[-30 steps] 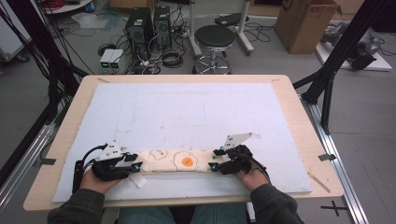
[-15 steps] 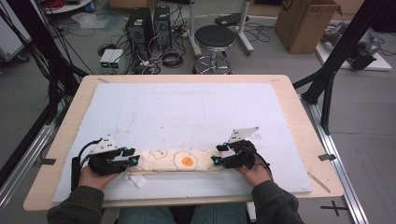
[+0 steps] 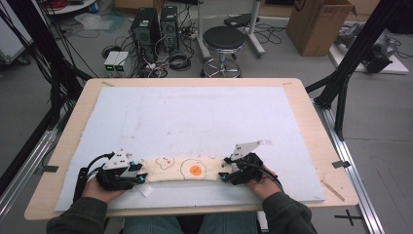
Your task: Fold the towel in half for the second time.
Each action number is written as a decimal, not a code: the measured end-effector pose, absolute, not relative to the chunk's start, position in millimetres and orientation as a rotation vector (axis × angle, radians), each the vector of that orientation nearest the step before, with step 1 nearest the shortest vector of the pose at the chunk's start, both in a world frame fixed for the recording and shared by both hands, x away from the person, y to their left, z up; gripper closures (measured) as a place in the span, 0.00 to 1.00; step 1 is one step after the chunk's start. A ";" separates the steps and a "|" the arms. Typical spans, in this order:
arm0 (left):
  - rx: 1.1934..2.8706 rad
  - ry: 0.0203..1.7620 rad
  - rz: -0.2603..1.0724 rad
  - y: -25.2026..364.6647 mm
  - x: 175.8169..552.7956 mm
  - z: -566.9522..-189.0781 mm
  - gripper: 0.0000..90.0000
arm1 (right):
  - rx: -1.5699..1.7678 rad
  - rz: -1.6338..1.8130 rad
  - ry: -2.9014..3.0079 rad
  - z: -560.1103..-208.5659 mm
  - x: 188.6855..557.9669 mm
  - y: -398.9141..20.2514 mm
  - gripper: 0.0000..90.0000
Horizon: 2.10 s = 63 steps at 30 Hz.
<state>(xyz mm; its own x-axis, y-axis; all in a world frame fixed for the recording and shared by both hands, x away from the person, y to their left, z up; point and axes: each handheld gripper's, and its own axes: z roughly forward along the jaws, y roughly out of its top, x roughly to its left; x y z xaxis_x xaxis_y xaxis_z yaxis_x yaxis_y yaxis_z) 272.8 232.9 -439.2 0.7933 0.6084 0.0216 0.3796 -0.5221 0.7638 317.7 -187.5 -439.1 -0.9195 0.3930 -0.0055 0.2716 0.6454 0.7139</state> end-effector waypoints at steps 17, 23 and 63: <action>2.020 0.745 0.333 241.0 276.3 -418.3 0.60 | 0.659 1.283 2.662 -425.2 325.2 -196.0 0.41; 1.964 0.803 0.337 248.2 291.3 -411.6 0.58 | 0.784 1.329 2.621 -415.3 341.3 -203.8 0.49; 2.110 0.854 0.271 228.1 312.8 -428.9 0.93 | 0.786 1.180 2.768 -418.4 360.2 -201.0 0.96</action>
